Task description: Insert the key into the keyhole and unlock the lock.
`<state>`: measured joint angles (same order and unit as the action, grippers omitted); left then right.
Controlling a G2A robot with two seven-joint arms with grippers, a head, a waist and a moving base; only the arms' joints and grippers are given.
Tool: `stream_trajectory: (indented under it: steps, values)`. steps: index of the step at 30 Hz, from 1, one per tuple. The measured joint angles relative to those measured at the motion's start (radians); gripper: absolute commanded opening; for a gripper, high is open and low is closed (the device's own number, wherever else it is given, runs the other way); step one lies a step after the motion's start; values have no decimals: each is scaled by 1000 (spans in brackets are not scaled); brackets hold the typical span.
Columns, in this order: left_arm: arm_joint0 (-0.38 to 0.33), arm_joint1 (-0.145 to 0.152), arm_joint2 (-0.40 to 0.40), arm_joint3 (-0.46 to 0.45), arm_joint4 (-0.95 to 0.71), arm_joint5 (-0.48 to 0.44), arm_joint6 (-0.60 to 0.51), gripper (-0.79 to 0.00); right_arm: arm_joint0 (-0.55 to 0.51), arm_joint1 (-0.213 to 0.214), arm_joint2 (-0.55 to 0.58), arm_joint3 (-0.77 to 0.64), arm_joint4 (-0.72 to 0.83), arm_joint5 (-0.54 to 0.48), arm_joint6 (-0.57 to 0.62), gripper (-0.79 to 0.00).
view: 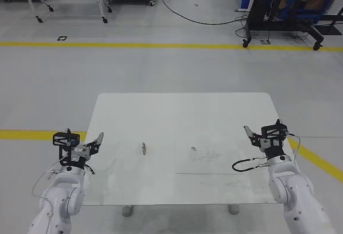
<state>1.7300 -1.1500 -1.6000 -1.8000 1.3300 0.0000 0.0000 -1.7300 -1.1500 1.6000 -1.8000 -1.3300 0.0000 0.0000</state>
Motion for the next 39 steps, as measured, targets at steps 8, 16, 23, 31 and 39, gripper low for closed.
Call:
stream_trajectory:
  steps: [8, 16, 23, 31, 39]
  values:
    - [0, 0, 0, 0, 0, 0, 0, 0, 0, 0, 0, 0, 0, 0, 0, 0]
    - [0, 0, 0, 0, 0, 0, 0, 0, 90, 0, -80, 51, -61, -127, 130, 0]
    - [0, 0, 0, 0, 0, 0, 0, 0, 227, -7, -205, 145, -119, -250, 272, 0]
    - [0, 0, 0, 0, 0, 0, 0, 0, 245, -8, -214, 155, -122, -261, 296, 0]
    - [0, 0, 0, 0, 0, 0, 0, 0, 281, -8, -249, 219, -91, -362, 326, 0]
